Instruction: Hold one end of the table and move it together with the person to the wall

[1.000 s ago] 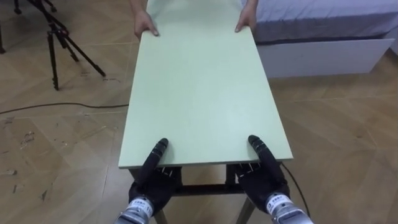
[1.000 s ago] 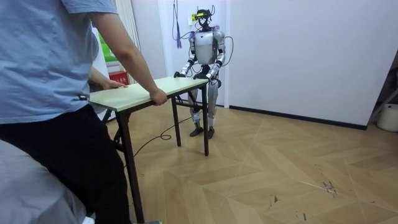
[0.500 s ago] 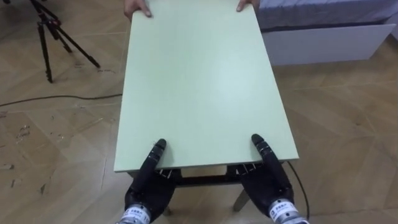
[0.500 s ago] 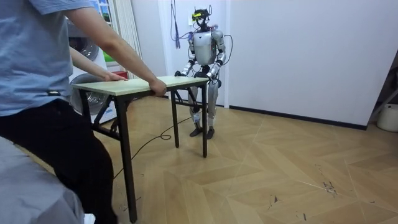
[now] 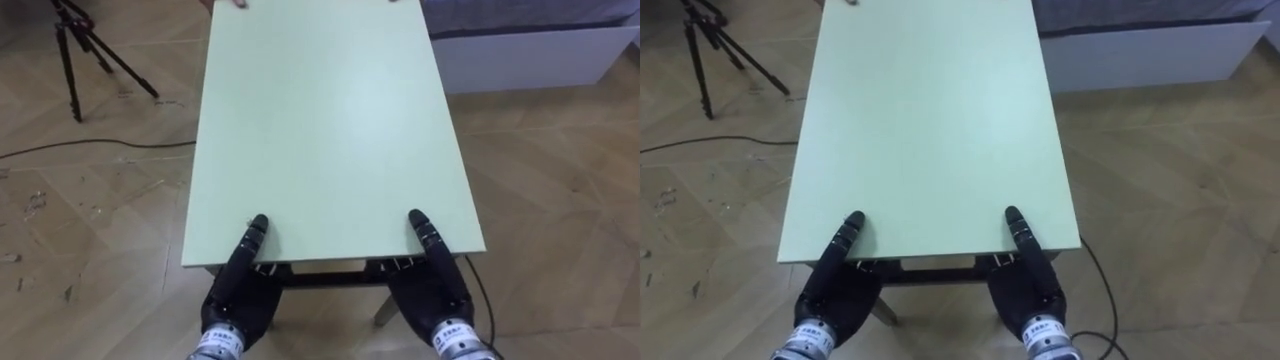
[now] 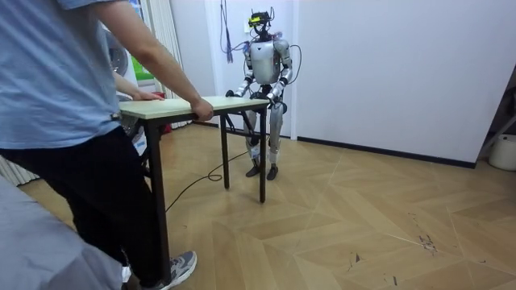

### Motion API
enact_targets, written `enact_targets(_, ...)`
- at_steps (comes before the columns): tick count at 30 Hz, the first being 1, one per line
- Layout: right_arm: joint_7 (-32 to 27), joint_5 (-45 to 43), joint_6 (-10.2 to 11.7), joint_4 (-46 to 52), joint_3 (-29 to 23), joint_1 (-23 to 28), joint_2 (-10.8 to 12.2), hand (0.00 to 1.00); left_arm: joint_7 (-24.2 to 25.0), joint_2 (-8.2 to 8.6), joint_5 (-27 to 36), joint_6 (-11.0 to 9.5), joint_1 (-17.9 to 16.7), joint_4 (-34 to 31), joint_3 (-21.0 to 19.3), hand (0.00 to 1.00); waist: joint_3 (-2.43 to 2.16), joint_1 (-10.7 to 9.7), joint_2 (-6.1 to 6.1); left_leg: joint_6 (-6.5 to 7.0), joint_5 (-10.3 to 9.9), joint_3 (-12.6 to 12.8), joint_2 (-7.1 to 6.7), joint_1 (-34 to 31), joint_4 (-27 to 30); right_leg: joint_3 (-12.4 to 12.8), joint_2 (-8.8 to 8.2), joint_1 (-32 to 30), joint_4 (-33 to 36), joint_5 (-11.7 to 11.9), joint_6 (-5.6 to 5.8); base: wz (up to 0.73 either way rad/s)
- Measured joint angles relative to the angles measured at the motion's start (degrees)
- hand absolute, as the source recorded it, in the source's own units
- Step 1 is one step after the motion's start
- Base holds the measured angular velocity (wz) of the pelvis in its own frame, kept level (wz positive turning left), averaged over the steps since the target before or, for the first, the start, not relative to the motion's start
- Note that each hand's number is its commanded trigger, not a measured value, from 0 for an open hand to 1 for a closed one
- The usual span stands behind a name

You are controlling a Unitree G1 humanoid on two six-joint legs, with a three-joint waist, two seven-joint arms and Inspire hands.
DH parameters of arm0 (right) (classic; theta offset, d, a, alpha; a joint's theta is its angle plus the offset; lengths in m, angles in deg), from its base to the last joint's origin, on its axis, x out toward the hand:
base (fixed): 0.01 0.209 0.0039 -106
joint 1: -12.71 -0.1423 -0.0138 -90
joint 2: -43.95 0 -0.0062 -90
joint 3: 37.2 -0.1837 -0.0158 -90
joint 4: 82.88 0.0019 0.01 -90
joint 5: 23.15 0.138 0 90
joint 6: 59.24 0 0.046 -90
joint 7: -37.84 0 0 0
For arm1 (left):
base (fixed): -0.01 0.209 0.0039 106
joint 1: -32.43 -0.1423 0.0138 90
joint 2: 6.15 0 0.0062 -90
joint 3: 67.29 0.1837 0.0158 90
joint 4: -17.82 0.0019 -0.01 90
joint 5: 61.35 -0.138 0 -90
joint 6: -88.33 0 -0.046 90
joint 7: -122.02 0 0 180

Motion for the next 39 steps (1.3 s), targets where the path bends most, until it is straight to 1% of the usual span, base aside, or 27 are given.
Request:
enact_targets(2, 0.00, 0.15, 0.53, 0.69, 0.27, 0.14, -0.40, 1.00, -0.05, 0.37, 0.05, -0.86, 0.00, -0.14, 0.60, 1.00, 0.00, 0.18, 0.00, 0.00, 0.00, -0.06, 0.00, 0.03, -0.02, -0.01, 0.29, 0.15, -0.17, 0.00, 0.00, 0.00)
enact_targets(7, 0.01, 0.62, 1.57, 0.81, 0.63, 0.14, -0.81, 1.00, -0.12, 0.56, 0.35, -1.33, 0.00, -0.23, 1.32, 1.00, 0.02, 0.93, -0.11, 0.00, 0.00, -0.07, 0.14, -0.29, 0.07, -0.13, 0.20, 0.31, -0.98, -0.01, -0.01, 0.00)
enact_targets(11, 0.03, 2.08, 3.09, 1.56, 2.23, 0.33, -1.40, 1.00, -0.12, 0.26, 0.59, -1.36, -0.20, -1.26, 1.50, 1.00, 0.21, 1.66, -0.93, -0.67, -0.38, -0.25, 0.79, -1.52, 2.08, -0.01, 0.70, 0.16, -1.05, -0.24, -0.43, 0.03)
enact_targets(13, 0.09, 2.61, 3.10, 1.67, 3.16, 0.47, -1.27, 1.00, -0.06, -0.53, 0.61, -2.09, -0.73, -1.82, 1.49, 1.00, 0.24, 2.18, -1.20, -1.37, -1.59, -0.31, 2.16, -2.59, 4.90, -0.05, 1.70, 0.58, -1.70, -0.03, -1.07, -0.04)
enact_targets(15, 0.27, 3.28, 3.66, 1.68, 4.15, 1.17, -1.22, 1.00, 0.17, -1.25, 0.58, -2.22, -1.02, -1.82, 1.44, 1.00, 0.20, 3.24, -1.26, -2.77, -2.92, -0.42, 3.58, -3.54, 8.51, -0.26, 2.66, 1.18, -1.93, -0.07, -1.82, -0.05)
enact_targets(16, 0.53, 3.63, 3.74, 1.71, 4.53, 1.48, -1.21, 1.00, 0.43, -1.62, 0.59, -2.22, -1.28, -1.97, 1.38, 1.00, 0.19, 3.20, -1.22, -4.30, -3.89, -0.70, 4.59, -4.85, 11.44, -0.70, 3.19, 1.23, -1.92, -0.33, -2.34, 0.04)
enact_targets(17, 0.76, 3.69, 3.74, 1.71, 4.58, 1.59, -1.19, 1.00, 0.61, -1.78, 0.60, -2.15, -1.38, -2.06, 1.35, 1.00, 0.20, 3.33, -1.21, -5.13, -4.37, -0.81, 5.00, -5.50, 12.64, -0.79, 3.42, 1.06, -1.88, -0.47, -2.62, -0.04)
enact_targets(18, 1.21, 3.86, 3.80, 1.71, 4.57, 1.85, -1.23, 1.00, 1.08, -1.84, 0.61, -1.75, -1.48, -2.06, 1.22, 1.00, 0.17, 4.54, -1.18, -7.27, -5.15, -1.13, 5.66, -6.44, 14.29, -0.48, 4.10, 0.45, -1.83, -0.54, -3.16, -0.24)
enact_targets(19, 1.32, 3.95, 3.89, 1.69, 4.67, 2.07, -1.21, 1.00, 1.13, -2.00, 0.61, -1.38, -1.67, -2.06, 1.37, 1.00, -0.13, 5.19, -1.73, -12.71, -5.26, -2.96, 5.36, -7.20, 15.31, 0.12, 4.13, -0.37, -2.18, -0.16, -3.74, -0.25)
enact_targets(20, 1.57, 3.71, 3.89, 1.87, 4.57, 2.25, -1.23, 1.00, 1.31, -1.91, 0.62, -1.07, -1.86, -2.17, 1.00, 1.00, -0.46, 5.24, -2.42, -15.60, -4.61, -6.48, 5.02, -8.52, 17.60, -0.26, 3.35, -0.82, -3.22, 0.53, -4.34, -0.16)
enact_targets(21, 1.95, 3.53, 3.89, 1.93, 4.54, 2.25, -1.11, 1.00, 1.52, -1.70, 0.69, -1.02, -1.99, -2.32, 0.86, 1.00, -0.41, 5.24, -2.10, -14.64, -5.02, -6.86, 6.94, -9.10, 21.40, -0.76, 3.78, -0.79, -3.26, 0.55, -4.67, 0.00)
enact_targets(22, 2.08, 3.33, 3.90, 1.93, 4.52, 2.41, -1.04, 1.00, 2.15, -1.19, 0.84, -1.03, -2.48, -2.32, 0.55, 1.00, -0.75, 4.94, -1.10, -14.12, -5.35, -7.74, 12.64, -8.49, 27.77, -1.70, 5.33, -0.62, -2.33, 0.35, -5.53, 0.13)
enact_targets(23, 2.08, 3.07, 3.94, 1.94, 4.36, 2.27, -1.01, 1.00, 2.55, -1.20, 1.31, -0.98, -2.50, -2.35, 0.60, 1.00, -0.82, 4.09, -0.41, -14.35, -4.63, -10.89, 17.50, -6.40, 28.80, -3.35, 6.05, -1.29, -0.35, -0.16, -6.34, 0.18)
enact_targets(24, 2.08, 3.08, 4.00, 1.97, 4.29, 2.20, -1.07, 1.00, 2.57, -1.17, 1.19, -0.97, -2.44, -2.45, 0.75, 1.00, -0.87, 3.64, -0.20, -14.29, -3.68, -12.37, 19.27, -5.18, 28.57, -3.98, 6.27, -1.96, 0.57, -0.34, -6.60, 0.22)
enact_targets(25, 2.08, 3.09, 4.02, 2.04, 4.30, 1.74, -1.20, 1.00, 2.57, -1.17, 1.20, -1.01, -2.33, -2.74, 0.87, 1.00, -0.80, 2.94, 0.17, -14.66, -0.66, -15.27, 21.94, -2.77, 27.26, -5.19, 6.36, -3.26, 2.33, -0.50, -6.75, 0.11)
enact_targets(26, 2.07, 3.12, 4.02, 2.51, 3.88, 1.32, -1.68, 1.00, 2.57, -1.15, 1.35, -1.01, -1.67, -2.88, 1.04, 1.00, -0.77, 2.57, 0.58, -15.37, 0.22, -16.27, 22.70, -1.29, 23.87, -6.47, 5.80, -5.07, 3.46, -0.56, -6.57, 0.15)
enact_targets(27, 2.07, 3.14, 4.06, 2.64, 3.65, 1.15, -1.61, 1.00, 2.51, -1.19, 1.43, -1.00, -1.28, -2.88, 1.13, 1.00, -0.74, 2.12, 0.59, -16.50, -0.62, -16.00, 22.31, -1.27, 21.92, -7.04, 5.16, -5.77, 3.69, -0.38, -6.14, 0.46)
enact_targets(29, 2.06, 3.78, 3.90, 3.66, 3.55, 1.41, -2.13, 1.00, 1.89, -2.05, 1.85, -1.01, -0.31, -3.09, 1.81, 1.00, -0.65, -1.30, 0.67, -17.54, -2.30, -13.85, 21.12, -0.63, 15.32, -8.61, 2.25, -6.95, 3.70, 0.53, -4.88, 0.70)
enact_targets(30, 2.07, 3.88, 3.89, 4.08, 3.34, 1.36, -2.23, 1.00, 1.89, -2.02, 1.87, -1.01, -0.10, -3.36, 1.91, 1.00, -0.51, -1.84, 0.99, -17.68, -2.98, -12.97, 20.99, -0.65, 14.24, -9.07, 1.54, -7.32, 3.65, 0.73, -4.61, 0.42)
enact_targets(31, 2.32, 3.64, 3.88, 4.80, 2.41, 1.15, -2.31, 1.00, 1.89, -1.91, 1.88, -1.01, 0.78, -3.52, 2.44, 1.00, -0.13, -2.34, 1.91, -17.21, -4.54, -11.13, 20.79, -0.75, 12.62, -9.31, 0.51, -8.67, 4.01, 1.75, -4.22, 0.23)
enact_targets(32, 2.90, 3.53, 4.00, 4.86, 1.56, 0.67, -2.30, 1.00, 1.86, -1.89, 2.16, -1.00, 1.82, -3.52, 3.10, 1.00, -0.01, -2.65, 2.70, -17.21, -5.86, -8.21, 20.26, -1.77, 11.62, -9.28, -0.80, -10.32, 4.22, 2.74, -3.59, 0.17)
enact_targets(33, 3.37, 3.50, 4.11, 4.86, 1.28, 0.48, -2.20, 1.00, 1.66, -1.82, 2.18, -1.00, 2.53, -3.49, 3.50, 1.00, 0.15, -2.67, 2.98, -16.98, -6.50, -6.78, 19.70, -2.38, 11.60, -9.09, -1.53, -11.28, 4.28, 3.56, -3.17, 0.12)
enact_targets(35, 4.47, 1.91, 3.70, 4.86, -1.71, -0.04, -1.44, 1.00, 1.48, -0.98, 2.18, -1.13, 4.43, -2.61, 4.11, 1.00, 0.29, -3.15, 2.90, -16.31, -7.55, -1.95, 16.15, -4.91, 11.23, -7.02, -5.36, -15.06, 4.21, 7.06, -1.40, 0.03)
enact_targets(36, 4.68, 1.36, 3.59, 4.86, -2.17, -0.02, -1.19, 1.00, 1.47, -0.72, 2.18, -1.17, 4.68, -2.25, 4.18, 1.00, 0.34, -3.06, 2.74, -15.67, -7.66, -1.42, 14.86, -5.14, 11.29, -6.38, -6.08, -15.63, 4.09, 7.91, -0.82, -0.18)
enact_targets(37, 4.73, 0.75, 3.30, 4.86, -2.32, 0.07, -1.25, 1.00, 1.47, -0.51, 2.46, -1.28, 4.72, -1.40, 4.19, 1.00, 0.42, -3.11, 2.50, -14.11, -7.64, -0.23, 12.36, -5.34, 11.78, -5.93, -8.00, -16.15, 3.62, 9.89, -0.18, -0.28)
enact_targets(38, 4.73, 0.34, 2.66, 4.86, -2.42, 0.30, -1.32, 1.00, 1.47, -0.55, 3.23, -1.28, 4.48, -0.91, 4.19, 1.00, 0.44, -3.35, 2.30, -12.60, -7.72, 0.61, 10.47, -5.49, 12.34, -6.14, -9.69, -16.15, 2.66, 11.92, 0.24, -0.27)
enact_targets(39, 4.73, 0.22, 2.50, 4.85, -2.45, 0.46, -1.35, 1.00, 1.47, -0.58, 3.40, -1.27, 4.34, -0.80, 4.21, 1.00, 0.43, -3.47, 2.26, -11.87, -7.91, 1.10, 9.84, -5.79, 12.81, -6.18, -10.16, -16.14, 1.84, 13.17, 0.42, -0.23)
